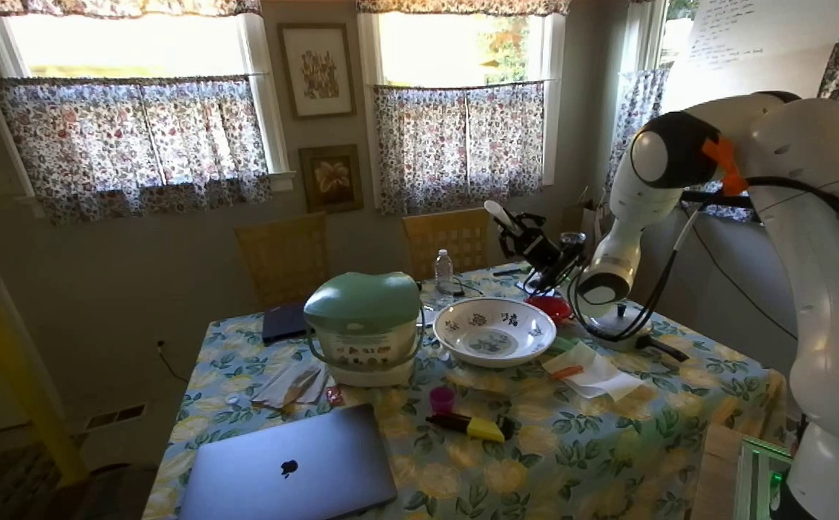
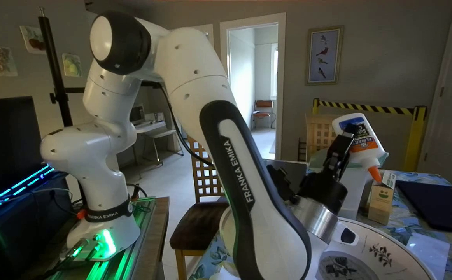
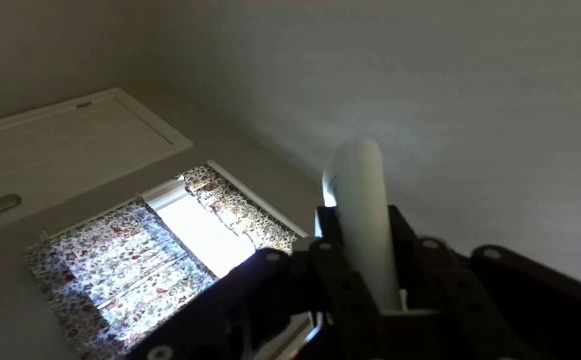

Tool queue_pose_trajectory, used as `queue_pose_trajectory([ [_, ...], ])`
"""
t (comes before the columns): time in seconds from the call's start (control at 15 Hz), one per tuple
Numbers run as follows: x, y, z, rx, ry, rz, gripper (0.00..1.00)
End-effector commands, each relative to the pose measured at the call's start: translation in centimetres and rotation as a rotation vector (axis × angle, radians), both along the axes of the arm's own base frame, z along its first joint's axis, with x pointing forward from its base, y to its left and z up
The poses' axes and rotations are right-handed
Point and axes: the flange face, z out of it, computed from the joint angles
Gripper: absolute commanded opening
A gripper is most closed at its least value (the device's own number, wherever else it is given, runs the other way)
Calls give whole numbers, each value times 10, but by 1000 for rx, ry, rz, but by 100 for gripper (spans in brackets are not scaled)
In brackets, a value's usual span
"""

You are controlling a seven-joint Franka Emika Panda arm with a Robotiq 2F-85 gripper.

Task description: Pour the contents in the bottle into the bowl

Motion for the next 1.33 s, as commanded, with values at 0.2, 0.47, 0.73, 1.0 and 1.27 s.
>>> queue_pose_trajectory([
  [0.2,18,22,-23,145,86,121,6],
  [0.47,19,34,-31,172,116,166,6],
  [0.73,18,36,-39,200,146,165,6],
  [1.0,16,34,-40,216,143,169,6],
  [1.27,16,34,-42,214,151,163,6],
])
